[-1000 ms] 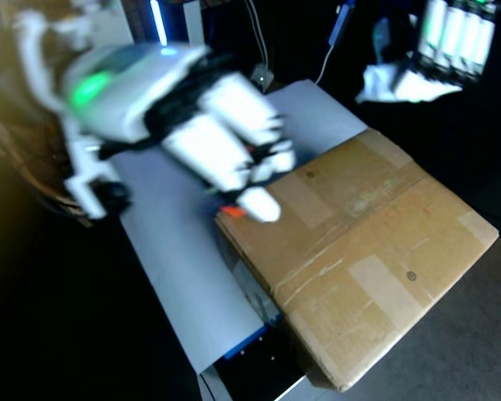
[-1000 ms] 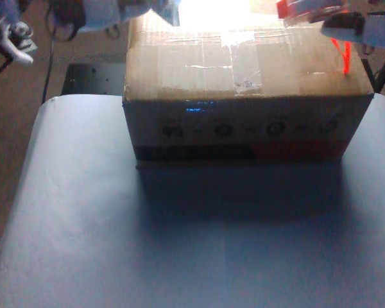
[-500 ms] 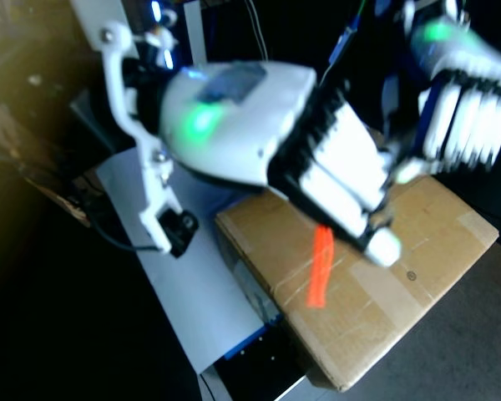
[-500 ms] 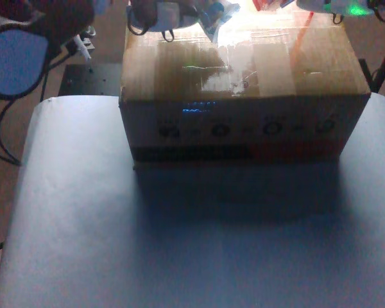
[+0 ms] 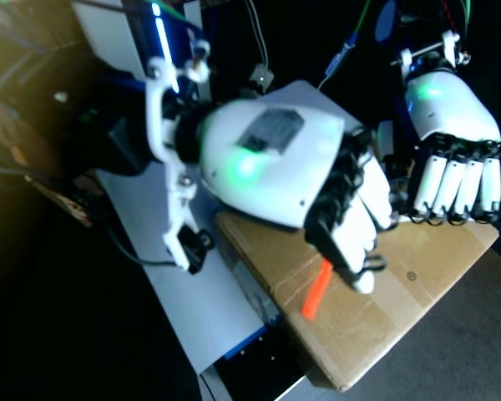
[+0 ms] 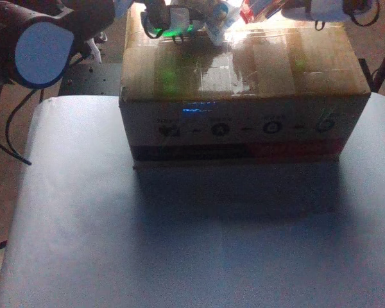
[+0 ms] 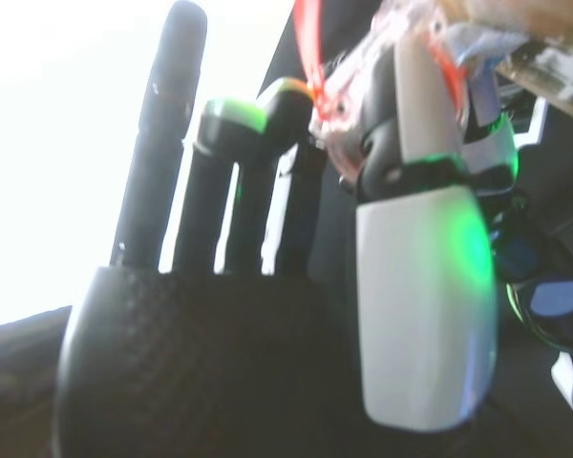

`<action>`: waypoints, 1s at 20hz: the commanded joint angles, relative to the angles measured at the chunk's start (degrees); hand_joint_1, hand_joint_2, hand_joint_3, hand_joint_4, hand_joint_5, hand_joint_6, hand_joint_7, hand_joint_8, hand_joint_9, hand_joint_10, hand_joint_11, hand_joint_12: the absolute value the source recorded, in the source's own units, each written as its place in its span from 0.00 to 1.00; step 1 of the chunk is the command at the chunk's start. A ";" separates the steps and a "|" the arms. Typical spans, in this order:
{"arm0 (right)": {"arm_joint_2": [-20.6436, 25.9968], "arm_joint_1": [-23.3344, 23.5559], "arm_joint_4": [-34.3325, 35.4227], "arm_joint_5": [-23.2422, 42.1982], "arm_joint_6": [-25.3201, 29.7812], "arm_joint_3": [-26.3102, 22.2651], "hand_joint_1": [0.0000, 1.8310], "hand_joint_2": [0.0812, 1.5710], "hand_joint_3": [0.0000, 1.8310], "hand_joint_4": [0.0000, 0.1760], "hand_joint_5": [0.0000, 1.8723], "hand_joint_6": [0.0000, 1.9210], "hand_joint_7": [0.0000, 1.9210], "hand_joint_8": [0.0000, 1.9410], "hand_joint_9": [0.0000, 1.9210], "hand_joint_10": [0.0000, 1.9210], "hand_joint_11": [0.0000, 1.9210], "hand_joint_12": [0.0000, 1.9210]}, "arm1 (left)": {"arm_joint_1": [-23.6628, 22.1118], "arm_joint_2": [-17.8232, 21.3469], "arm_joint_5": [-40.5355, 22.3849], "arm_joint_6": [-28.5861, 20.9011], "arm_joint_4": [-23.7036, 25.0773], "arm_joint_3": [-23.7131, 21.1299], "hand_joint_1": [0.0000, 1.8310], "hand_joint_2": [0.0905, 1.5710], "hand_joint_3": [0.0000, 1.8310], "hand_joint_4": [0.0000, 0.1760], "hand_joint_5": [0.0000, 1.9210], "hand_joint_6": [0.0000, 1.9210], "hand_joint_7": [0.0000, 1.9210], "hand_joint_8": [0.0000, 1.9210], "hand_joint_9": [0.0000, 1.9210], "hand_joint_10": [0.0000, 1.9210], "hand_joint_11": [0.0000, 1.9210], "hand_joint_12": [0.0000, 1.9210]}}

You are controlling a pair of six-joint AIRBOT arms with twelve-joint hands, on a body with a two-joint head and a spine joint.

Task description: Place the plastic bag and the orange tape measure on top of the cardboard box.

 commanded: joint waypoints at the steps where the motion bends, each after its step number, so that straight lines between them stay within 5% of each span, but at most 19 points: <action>1: -0.24 0.84 -1.97 -6.31 -0.08 0.18 0.74 0.72 0.00 0.00 0.48 0.45 0.47 0.66 0.46 0.78 0.51 0.90 | -0.02 -0.42 4.72 0.37 1.08 0.18 0.74 0.75 0.00 0.00 0.42 0.53 0.43 0.69 0.38 0.84 0.27 0.98; 3: -0.27 0.25 -1.97 -6.28 -0.08 0.20 0.69 0.72 0.00 0.00 0.50 0.43 0.47 0.74 0.55 0.88 0.54 0.99 | 0.31 -0.43 4.27 0.37 1.15 0.18 0.67 0.74 0.00 0.00 0.42 0.55 0.46 0.73 0.37 0.76 0.32 0.98; 4: -0.27 0.05 -1.97 -6.28 -0.08 0.19 0.64 0.68 0.00 0.00 0.53 0.50 0.51 0.94 0.57 0.99 0.62 1.00 | 0.47 -0.43 4.11 0.37 1.26 0.17 0.66 0.75 0.00 0.00 0.41 0.58 0.44 0.71 0.36 0.69 0.28 0.94; 5: -0.27 -0.04 -1.97 -6.28 -0.08 0.18 0.64 0.68 0.00 0.00 0.53 0.50 0.50 0.96 0.58 1.00 0.63 1.00 | 0.60 -0.38 4.03 0.37 1.44 0.14 0.66 0.75 0.00 0.00 0.41 0.58 0.44 0.71 0.36 0.67 0.27 0.93; 6: -0.27 -0.09 -1.97 -6.28 -0.07 0.16 0.63 0.69 0.00 0.00 0.51 0.54 0.47 0.95 0.57 1.00 0.63 1.00 | 0.69 -0.31 4.01 0.37 1.52 0.06 0.65 0.76 0.00 0.00 0.39 0.62 0.43 0.72 0.29 0.66 0.21 0.92; 7: -0.27 -0.09 -1.97 -6.28 -0.07 0.16 0.57 0.61 0.00 0.00 0.36 0.31 0.33 0.54 0.30 0.70 0.25 0.94 | 0.69 -0.31 4.01 0.37 1.52 0.06 0.64 0.65 0.00 0.00 0.37 0.16 0.32 0.31 0.21 0.55 0.08 0.87; 10: -0.27 -0.09 -1.97 -6.28 -0.07 0.12 0.53 0.60 0.00 0.00 0.29 0.25 0.33 0.25 0.26 0.42 0.11 0.79 | 0.81 -0.07 4.01 0.36 1.53 -0.15 0.61 0.62 0.00 0.00 0.39 0.02 0.32 0.19 0.18 0.49 0.03 0.87; 12: -0.26 -0.09 -1.97 -6.29 -0.07 -0.03 0.52 0.60 0.00 0.00 0.26 0.25 0.30 0.30 0.22 0.49 0.09 0.82 | 0.92 0.42 3.96 0.36 1.77 -0.66 0.59 0.62 0.00 0.00 0.37 0.00 0.31 0.02 0.20 0.25 0.00 0.77; 13: -0.26 -0.09 -1.97 -6.29 -0.07 -0.12 0.52 0.60 0.00 0.00 0.26 0.26 0.29 0.33 0.22 0.51 0.09 0.83 | 0.96 0.70 3.96 0.36 1.77 -1.00 0.59 0.61 0.00 0.00 0.37 0.00 0.31 0.01 0.21 0.20 0.00 0.77; 18: -0.25 -0.08 -1.97 -6.31 -0.06 -0.37 0.50 0.60 0.00 0.00 0.22 0.30 0.23 0.40 0.17 0.57 0.07 0.85 | 1.26 1.80 4.20 0.43 1.77 -2.30 0.58 0.60 0.00 0.00 0.35 0.00 0.30 0.00 0.20 0.14 0.00 0.71; 20: -0.25 -0.08 -1.97 -6.31 -0.06 -0.39 0.50 0.60 0.00 0.00 0.19 0.31 0.17 0.46 0.13 0.62 0.04 0.90 | 1.40 2.08 4.21 0.42 1.77 -2.49 0.56 0.60 0.00 0.00 0.29 0.00 0.23 0.00 0.15 0.10 0.00 0.61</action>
